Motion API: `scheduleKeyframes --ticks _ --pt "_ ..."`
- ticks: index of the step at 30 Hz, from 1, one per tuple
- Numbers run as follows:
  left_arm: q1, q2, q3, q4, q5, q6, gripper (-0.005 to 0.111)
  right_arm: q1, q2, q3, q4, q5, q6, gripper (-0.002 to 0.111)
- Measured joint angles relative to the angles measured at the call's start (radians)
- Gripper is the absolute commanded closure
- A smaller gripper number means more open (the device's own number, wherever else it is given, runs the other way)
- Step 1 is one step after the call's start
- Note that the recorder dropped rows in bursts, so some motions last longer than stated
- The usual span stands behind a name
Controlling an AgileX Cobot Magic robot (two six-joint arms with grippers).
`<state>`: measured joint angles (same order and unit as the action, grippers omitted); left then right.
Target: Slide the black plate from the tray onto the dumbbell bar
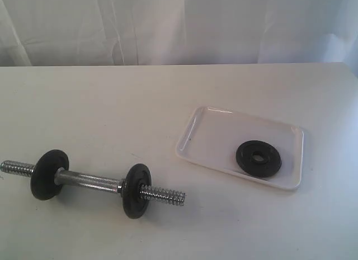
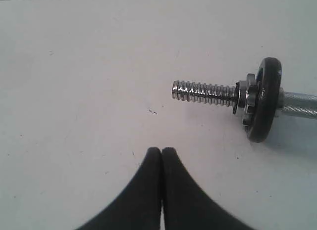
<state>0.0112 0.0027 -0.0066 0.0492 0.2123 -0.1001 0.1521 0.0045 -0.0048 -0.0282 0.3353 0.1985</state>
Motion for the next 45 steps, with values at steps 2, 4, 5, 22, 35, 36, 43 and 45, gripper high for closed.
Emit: scheduleKeyframes --ticks 2,4,5,22,35,36,43,45 --pt "0.0 0.0 0.0 0.0 0.0 0.0 0.107 0.0 0.0 0.0 0.0 0.0 0.0 0.108" --pt "0.0 0.0 0.0 0.0 0.0 0.0 0.107 0.0 0.0 0.0 0.0 0.0 0.0 0.108" --pt "0.0 0.0 0.0 0.0 0.0 0.0 0.107 0.0 0.0 0.0 0.0 0.0 0.0 0.108" --pt "-0.16 -0.002 -0.315 -0.006 0.016 0.008 0.107 0.0 0.0 0.0 0.0 0.0 0.0 0.108" --pt "-0.164 -0.004 -0.439 -0.007 0.034 0.008 0.107 0.013 0.0 0.0 0.0 0.0 0.0 0.108" --pt "-0.164 -0.004 -0.439 -0.007 0.034 0.008 0.107 0.017 0.0 0.0 0.0 0.0 0.0 0.108" --pt "-0.164 -0.004 -0.44 -0.007 0.034 0.008 0.107 0.022 0.0 0.0 0.0 0.0 0.0 0.108" --pt "-0.164 -0.004 -0.44 -0.007 0.034 0.008 0.107 0.022 0.0 0.0 0.0 0.0 0.0 0.108"
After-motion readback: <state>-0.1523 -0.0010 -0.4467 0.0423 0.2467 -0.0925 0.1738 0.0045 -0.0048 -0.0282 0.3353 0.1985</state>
